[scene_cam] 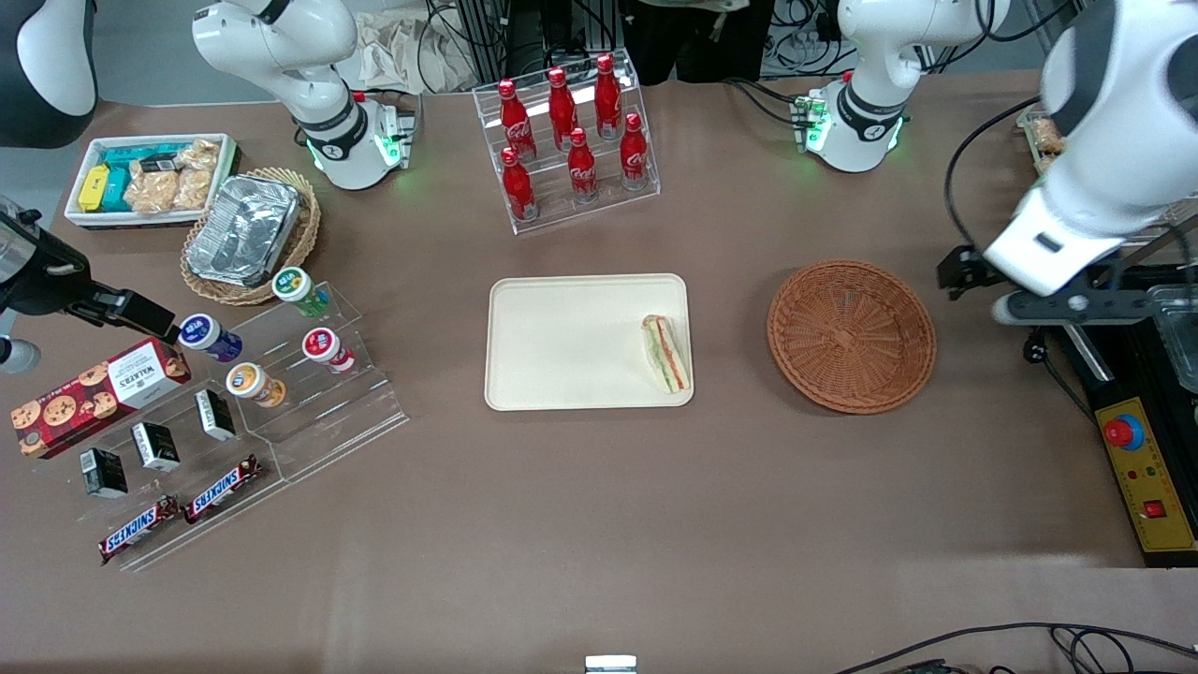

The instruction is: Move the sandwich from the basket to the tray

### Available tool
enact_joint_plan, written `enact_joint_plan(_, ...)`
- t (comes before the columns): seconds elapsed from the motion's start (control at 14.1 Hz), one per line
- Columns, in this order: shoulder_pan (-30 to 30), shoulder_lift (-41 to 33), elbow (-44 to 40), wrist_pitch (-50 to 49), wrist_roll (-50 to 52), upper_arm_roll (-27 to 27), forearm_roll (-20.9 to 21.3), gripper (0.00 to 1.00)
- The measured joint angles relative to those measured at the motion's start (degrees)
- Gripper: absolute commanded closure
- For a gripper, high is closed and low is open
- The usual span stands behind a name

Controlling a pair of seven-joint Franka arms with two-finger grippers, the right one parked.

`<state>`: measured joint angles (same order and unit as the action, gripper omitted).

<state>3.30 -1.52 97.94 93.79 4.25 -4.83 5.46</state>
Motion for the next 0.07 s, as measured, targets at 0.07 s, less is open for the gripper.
enact_joint_plan(0.07,0.07,-0.07,-1.45,-1.80,-1.00,0.78,-0.61,0.01)
